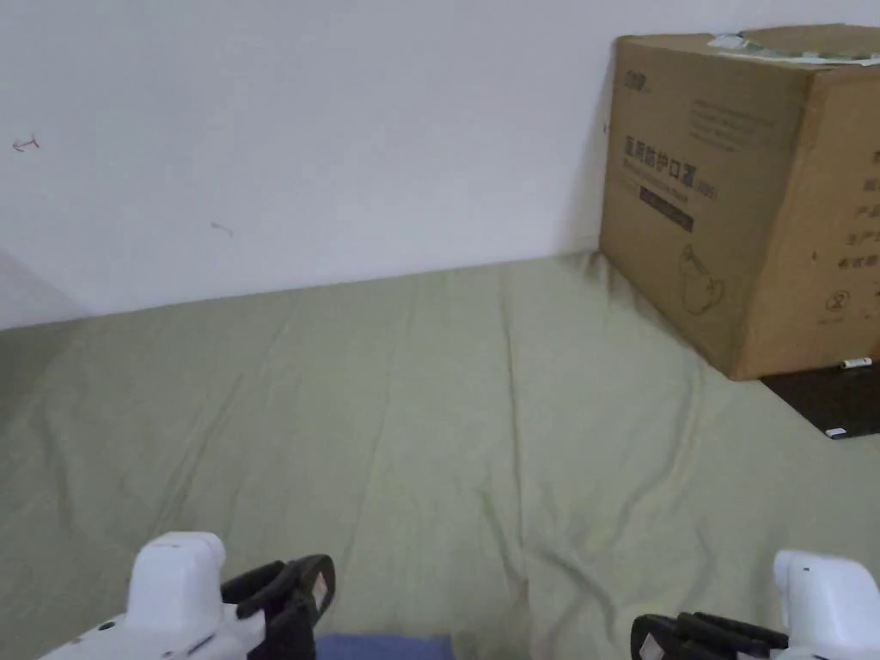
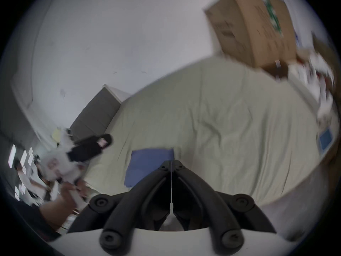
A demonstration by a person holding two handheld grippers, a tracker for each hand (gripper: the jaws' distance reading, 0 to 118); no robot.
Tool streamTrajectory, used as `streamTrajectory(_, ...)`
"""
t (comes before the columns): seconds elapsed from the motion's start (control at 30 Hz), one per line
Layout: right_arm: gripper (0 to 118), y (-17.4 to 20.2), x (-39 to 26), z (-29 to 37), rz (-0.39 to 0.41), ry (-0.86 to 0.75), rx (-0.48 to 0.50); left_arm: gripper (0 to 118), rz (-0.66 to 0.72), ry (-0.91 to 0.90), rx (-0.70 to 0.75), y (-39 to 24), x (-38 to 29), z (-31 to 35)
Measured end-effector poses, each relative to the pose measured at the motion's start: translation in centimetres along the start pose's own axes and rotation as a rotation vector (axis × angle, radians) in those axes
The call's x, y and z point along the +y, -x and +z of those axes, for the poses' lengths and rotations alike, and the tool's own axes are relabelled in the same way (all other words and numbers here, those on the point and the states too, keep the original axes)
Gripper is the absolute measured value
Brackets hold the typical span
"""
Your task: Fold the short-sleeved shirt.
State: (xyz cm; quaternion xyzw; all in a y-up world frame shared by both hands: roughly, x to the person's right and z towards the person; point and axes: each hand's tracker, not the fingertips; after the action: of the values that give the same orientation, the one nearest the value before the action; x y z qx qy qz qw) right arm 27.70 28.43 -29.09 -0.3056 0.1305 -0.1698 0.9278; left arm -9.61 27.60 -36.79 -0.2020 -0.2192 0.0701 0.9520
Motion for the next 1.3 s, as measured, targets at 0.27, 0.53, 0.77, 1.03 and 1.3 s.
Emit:
streamTrajectory(0.27, 0, 9.7, 3.1, 3.8, 0.415, -0.658, -0.14, 1, -0.124, -0.382, 0.297, -0.9, 4.5, 10.0)
streamTrajectory(0.53, 0, 9.9, -0.6, 0.5, 0.356, -0.698, -0.375, 1, -0.112, -0.384, 0.449, 0.0, -1.0, 9.3)
streamTrajectory(0.77, 0, 9.0, -1.7, 1.6, 0.355, -0.686, -0.386, 1, -0.141, -0.388, 0.448, -0.6, -1.9, 9.3)
streamTrajectory(1.03, 0, 7.9, -1.1, 1.9, 0.3, -0.65, -0.401, 1, -0.142, -0.37, 0.445, -0.2, -1.1, 9.0)
streamTrajectory(1.3, 1, 5.9, -0.3, -11.8, 0.118, 0.255, -0.046, 1, 0.057, -0.095, 0.22, 5.3, -0.9, 10.1)
